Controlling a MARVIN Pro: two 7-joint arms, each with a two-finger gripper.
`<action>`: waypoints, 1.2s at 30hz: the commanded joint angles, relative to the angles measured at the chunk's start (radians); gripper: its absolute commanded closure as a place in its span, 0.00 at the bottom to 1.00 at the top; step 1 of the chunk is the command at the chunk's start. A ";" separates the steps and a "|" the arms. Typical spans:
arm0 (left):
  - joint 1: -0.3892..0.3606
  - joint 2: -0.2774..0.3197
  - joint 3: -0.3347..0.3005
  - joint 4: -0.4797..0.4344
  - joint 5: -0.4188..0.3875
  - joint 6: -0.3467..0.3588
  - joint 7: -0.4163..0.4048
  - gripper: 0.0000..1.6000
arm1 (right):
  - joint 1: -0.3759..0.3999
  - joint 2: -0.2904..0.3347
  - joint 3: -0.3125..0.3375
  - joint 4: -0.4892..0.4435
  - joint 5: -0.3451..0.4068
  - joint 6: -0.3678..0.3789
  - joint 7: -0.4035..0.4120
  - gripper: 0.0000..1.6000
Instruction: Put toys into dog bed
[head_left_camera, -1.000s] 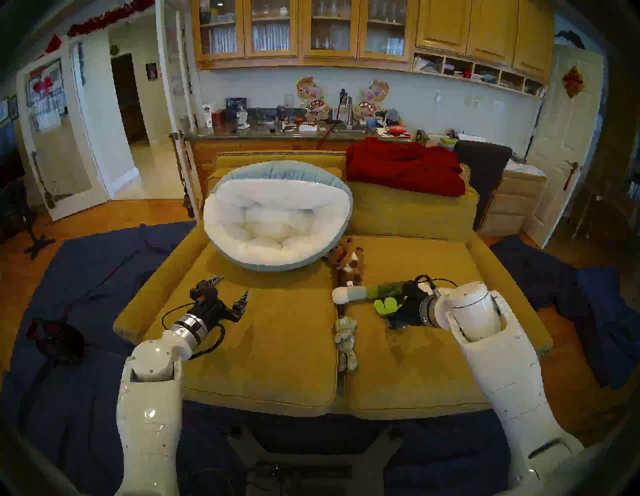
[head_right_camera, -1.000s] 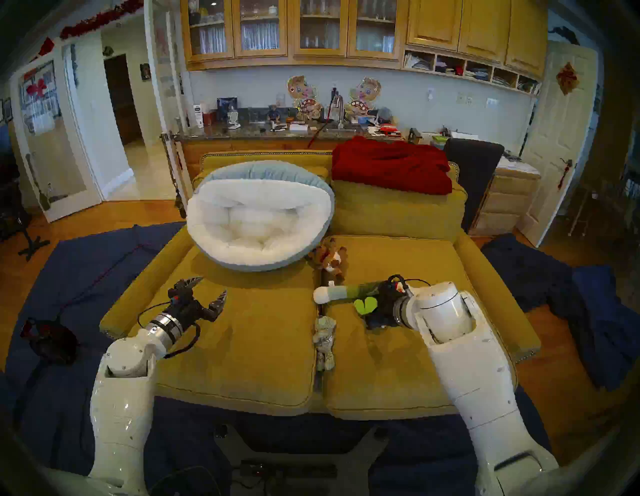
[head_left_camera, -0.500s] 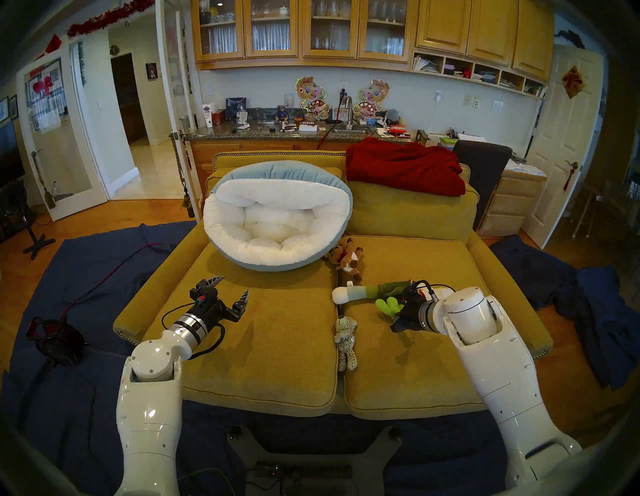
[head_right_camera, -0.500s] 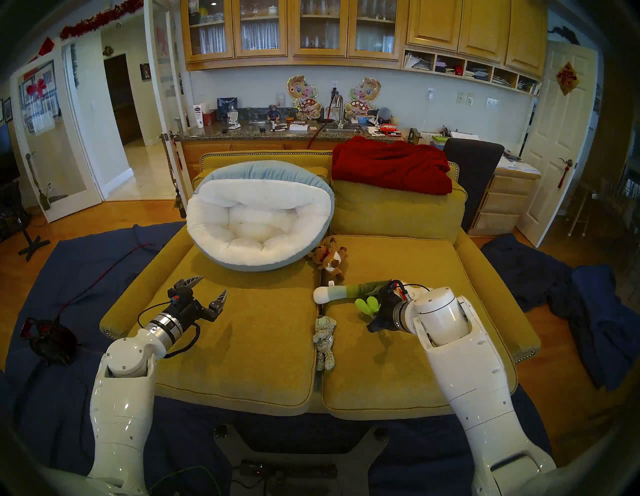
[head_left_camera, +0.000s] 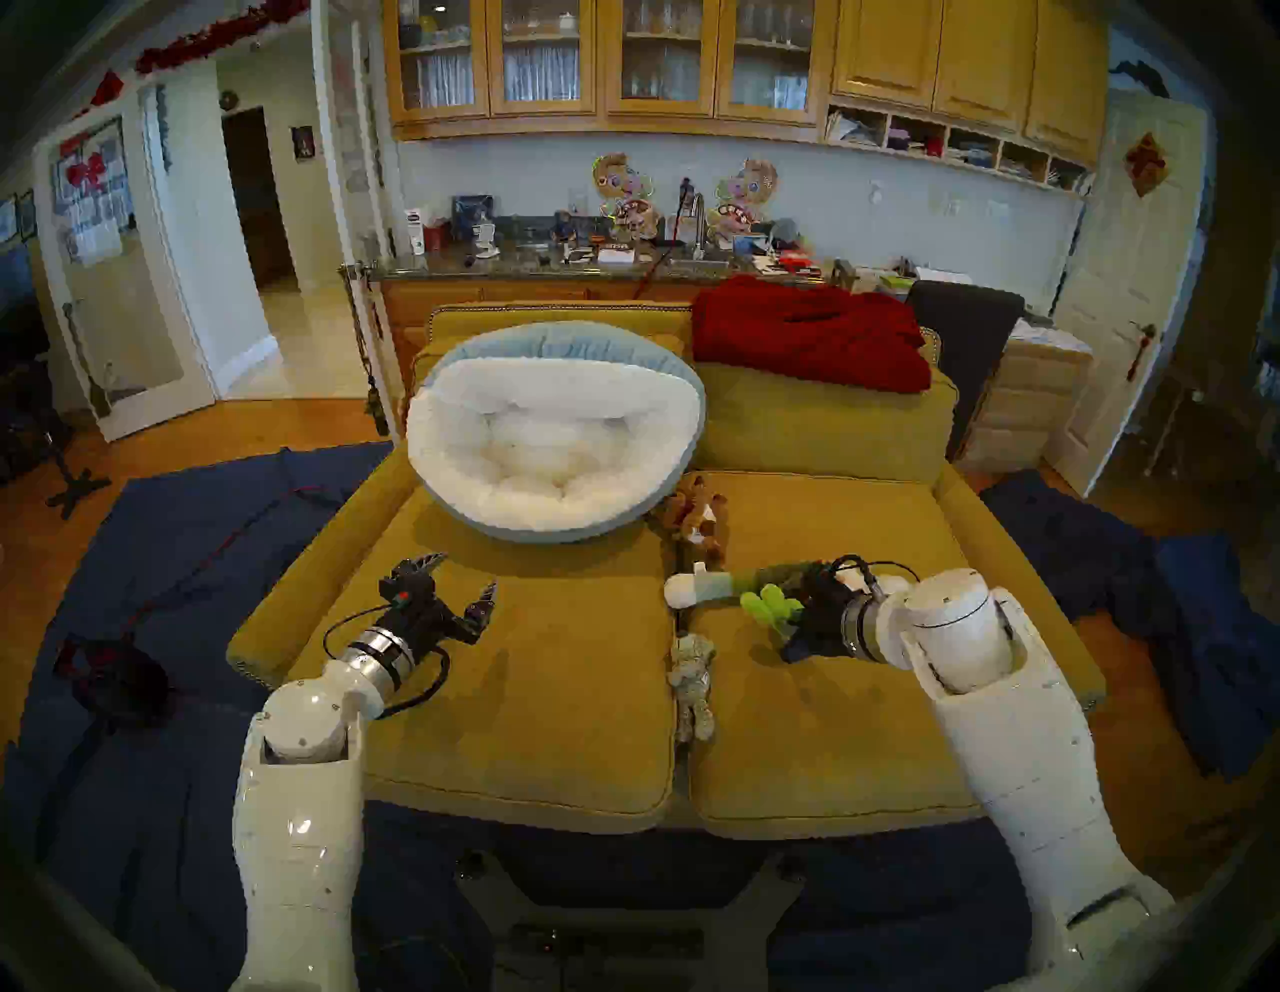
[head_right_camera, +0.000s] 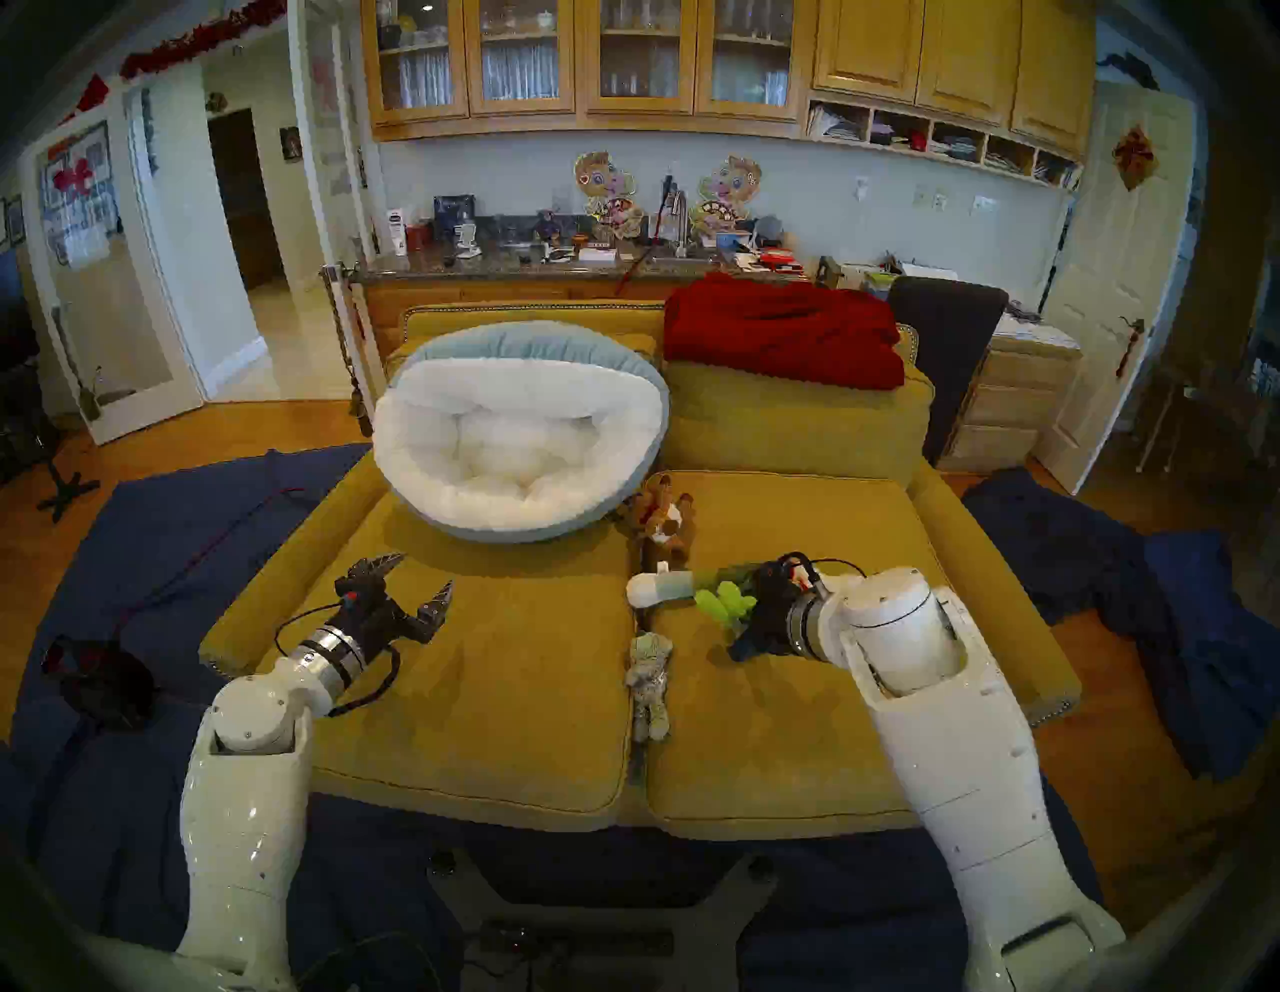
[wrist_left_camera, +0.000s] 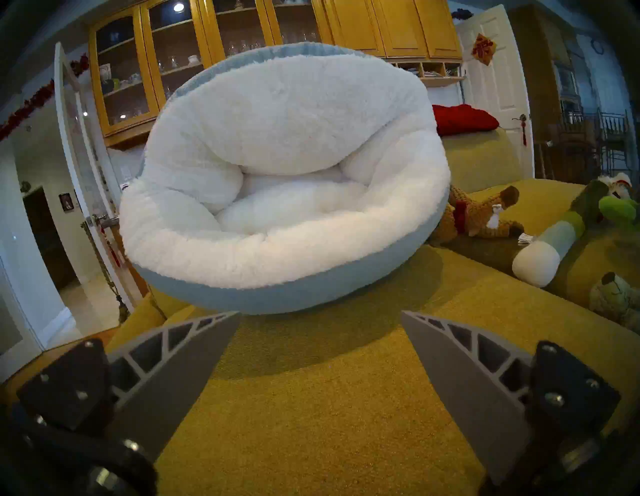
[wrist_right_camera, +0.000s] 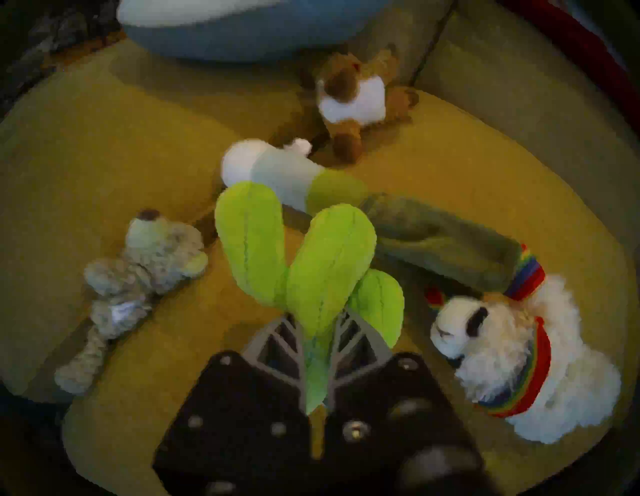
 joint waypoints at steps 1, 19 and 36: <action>-0.029 0.001 0.003 -0.026 -0.010 -0.007 -0.001 0.00 | 0.030 0.022 0.027 -0.118 0.034 -0.004 0.051 1.00; -0.029 0.001 0.003 -0.027 -0.011 -0.007 0.000 0.00 | 0.172 -0.064 -0.132 -0.162 -0.004 0.073 0.059 1.00; -0.067 0.000 0.009 -0.046 -0.021 -0.012 0.003 0.00 | 0.196 -0.083 -0.256 -0.161 -0.032 0.119 0.077 1.00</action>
